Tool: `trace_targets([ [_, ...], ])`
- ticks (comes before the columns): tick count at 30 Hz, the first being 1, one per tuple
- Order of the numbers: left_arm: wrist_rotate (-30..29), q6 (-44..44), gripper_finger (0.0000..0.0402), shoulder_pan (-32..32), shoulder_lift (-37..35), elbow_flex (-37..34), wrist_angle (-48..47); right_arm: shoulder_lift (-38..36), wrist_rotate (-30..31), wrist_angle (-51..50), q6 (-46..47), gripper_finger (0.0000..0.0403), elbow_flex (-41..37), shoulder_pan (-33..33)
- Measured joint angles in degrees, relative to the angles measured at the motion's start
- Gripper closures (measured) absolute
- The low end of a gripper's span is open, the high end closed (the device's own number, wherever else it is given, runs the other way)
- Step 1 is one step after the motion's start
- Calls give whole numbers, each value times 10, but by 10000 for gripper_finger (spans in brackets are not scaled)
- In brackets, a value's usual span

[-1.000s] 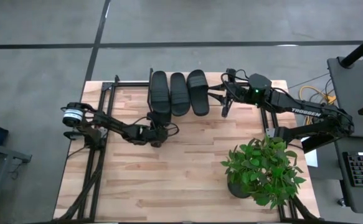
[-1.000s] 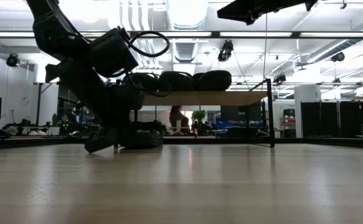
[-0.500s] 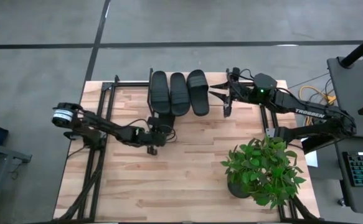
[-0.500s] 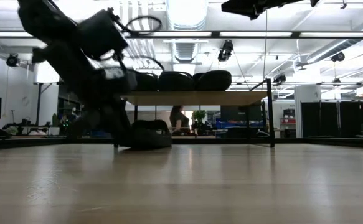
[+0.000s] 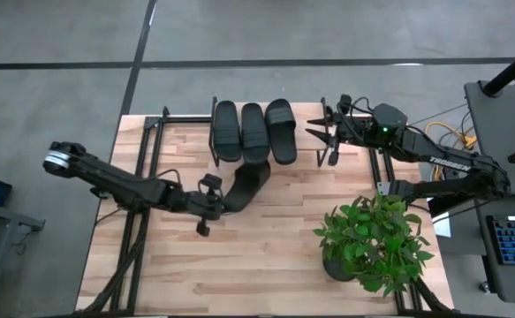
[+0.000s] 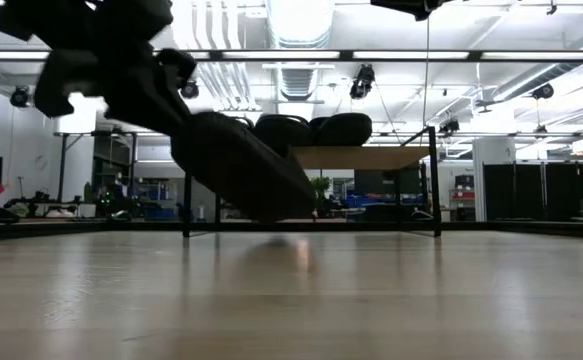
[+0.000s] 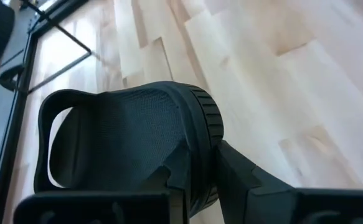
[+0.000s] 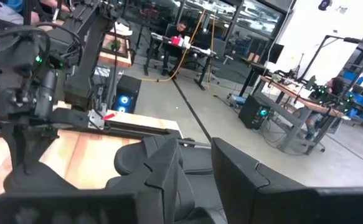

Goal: Pick and place slides into the shelf
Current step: Put the black slipper on the shelf

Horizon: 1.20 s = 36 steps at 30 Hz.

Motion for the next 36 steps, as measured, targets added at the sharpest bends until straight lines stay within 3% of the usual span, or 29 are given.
trace_targets([
  [7, 35, 0, 374, -14, -51, 0, -10, -1, -2, 0, -5, 314, 0, 0],
  [19, 170, 12, 375, -25, -121, 0, -32, -8, -11, 0, -15, 299, 0, 1],
  [26, 212, 85, 376, -26, -169, 1, -14, -8, -180, -2, -62, 292, 0, 5],
  [36, 244, 193, 376, -30, -228, 1, 13, -9, -195, -30, -171, 291, 0, 57],
])
